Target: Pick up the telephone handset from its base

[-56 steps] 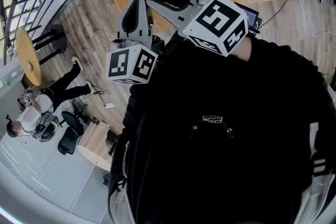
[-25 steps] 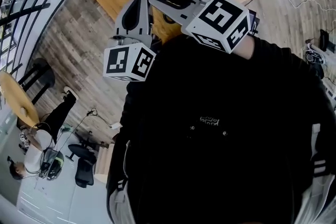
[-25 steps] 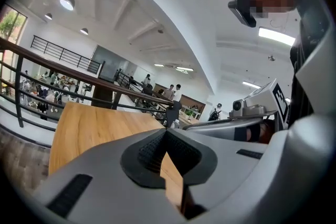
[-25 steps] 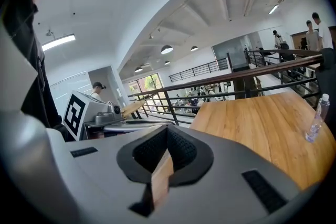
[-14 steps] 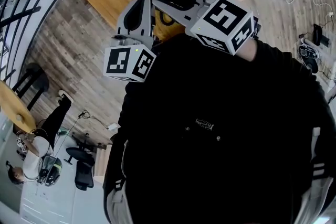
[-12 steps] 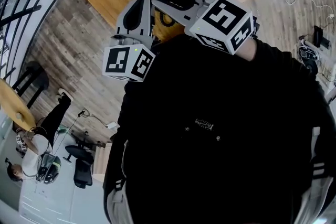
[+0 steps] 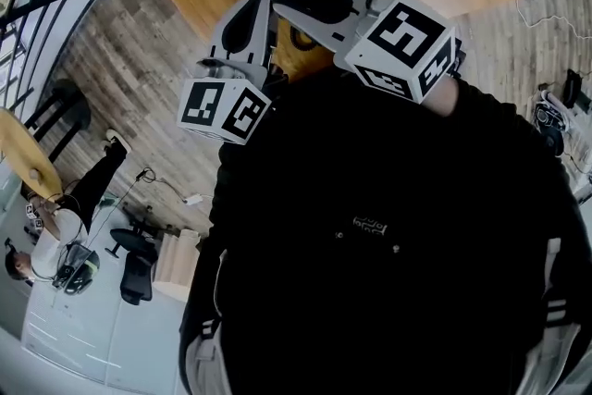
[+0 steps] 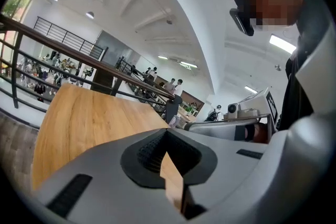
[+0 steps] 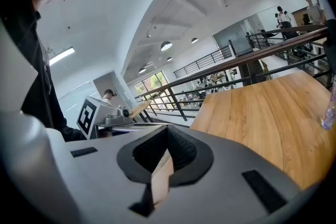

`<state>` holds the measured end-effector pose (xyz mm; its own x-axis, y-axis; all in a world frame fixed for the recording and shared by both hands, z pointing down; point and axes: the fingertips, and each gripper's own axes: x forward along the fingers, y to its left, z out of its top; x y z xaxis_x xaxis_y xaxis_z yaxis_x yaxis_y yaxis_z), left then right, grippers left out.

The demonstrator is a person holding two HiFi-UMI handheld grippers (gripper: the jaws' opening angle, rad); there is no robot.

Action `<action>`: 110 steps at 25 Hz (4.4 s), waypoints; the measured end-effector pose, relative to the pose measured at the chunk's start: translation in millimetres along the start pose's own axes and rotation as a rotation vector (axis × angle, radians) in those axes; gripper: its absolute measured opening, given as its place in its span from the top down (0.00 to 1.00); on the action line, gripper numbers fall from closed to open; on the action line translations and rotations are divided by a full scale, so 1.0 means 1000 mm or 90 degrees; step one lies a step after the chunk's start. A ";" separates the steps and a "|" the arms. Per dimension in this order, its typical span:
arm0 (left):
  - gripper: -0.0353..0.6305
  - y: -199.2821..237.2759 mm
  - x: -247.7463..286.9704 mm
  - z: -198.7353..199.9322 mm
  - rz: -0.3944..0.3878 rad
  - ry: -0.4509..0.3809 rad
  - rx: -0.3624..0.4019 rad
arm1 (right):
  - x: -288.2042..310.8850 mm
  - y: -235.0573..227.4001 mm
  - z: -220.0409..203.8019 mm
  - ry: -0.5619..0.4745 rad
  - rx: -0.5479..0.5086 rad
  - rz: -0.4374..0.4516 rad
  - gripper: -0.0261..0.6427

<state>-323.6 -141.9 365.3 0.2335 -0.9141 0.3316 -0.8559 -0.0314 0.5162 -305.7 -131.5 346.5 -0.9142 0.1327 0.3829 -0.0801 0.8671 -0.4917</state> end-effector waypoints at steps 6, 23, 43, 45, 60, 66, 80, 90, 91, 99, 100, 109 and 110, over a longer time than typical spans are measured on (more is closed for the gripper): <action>0.94 0.028 -0.001 -0.009 0.003 -0.007 -0.080 | -0.004 0.013 0.000 -0.008 -0.019 0.033 0.94; 0.94 0.096 0.019 -0.040 0.057 0.083 -0.044 | -0.013 0.014 -0.006 -0.003 -0.015 0.072 0.94; 0.94 0.126 0.046 -0.124 -0.012 0.180 -0.076 | -0.021 0.007 -0.016 0.001 0.018 0.073 0.94; 0.94 0.132 0.046 -0.125 -0.008 0.172 -0.100 | -0.022 0.009 -0.017 -0.001 0.019 0.074 0.94; 0.86 0.156 0.045 -0.163 -0.007 0.207 -0.154 | -0.030 0.013 -0.021 -0.014 0.022 0.046 0.94; 0.78 0.168 0.049 -0.173 -0.004 0.219 -0.161 | -0.037 0.011 -0.024 -0.018 0.025 0.034 0.94; 0.64 0.204 0.063 -0.184 -0.026 0.192 -0.241 | -0.034 0.007 -0.022 -0.025 0.011 -0.003 0.94; 0.71 0.202 0.076 -0.196 -0.041 0.213 -0.246 | -0.039 0.008 -0.024 -0.028 0.022 -0.009 0.94; 0.74 0.200 0.076 -0.195 -0.045 0.210 -0.245 | -0.039 0.007 -0.025 -0.028 0.022 -0.010 0.94; 0.82 0.189 0.068 -0.191 -0.050 0.189 -0.256 | -0.046 0.013 -0.023 -0.032 0.007 -0.005 0.94; 0.82 0.187 0.066 -0.188 -0.055 0.182 -0.263 | -0.048 0.014 -0.023 -0.033 0.005 -0.006 0.94; 0.83 0.148 0.036 -0.140 -0.090 0.121 -0.238 | -0.045 0.022 -0.018 -0.042 0.005 0.000 0.94; 0.83 0.144 0.034 -0.132 -0.091 0.115 -0.232 | -0.043 0.021 -0.017 -0.043 0.003 -0.005 0.94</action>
<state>-377.6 -124.2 555.4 0.4430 -0.8240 0.3534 -0.5980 0.0221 0.8012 -261.1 -111.0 332.6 -0.9384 0.0921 0.3329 -0.0899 0.8656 -0.4926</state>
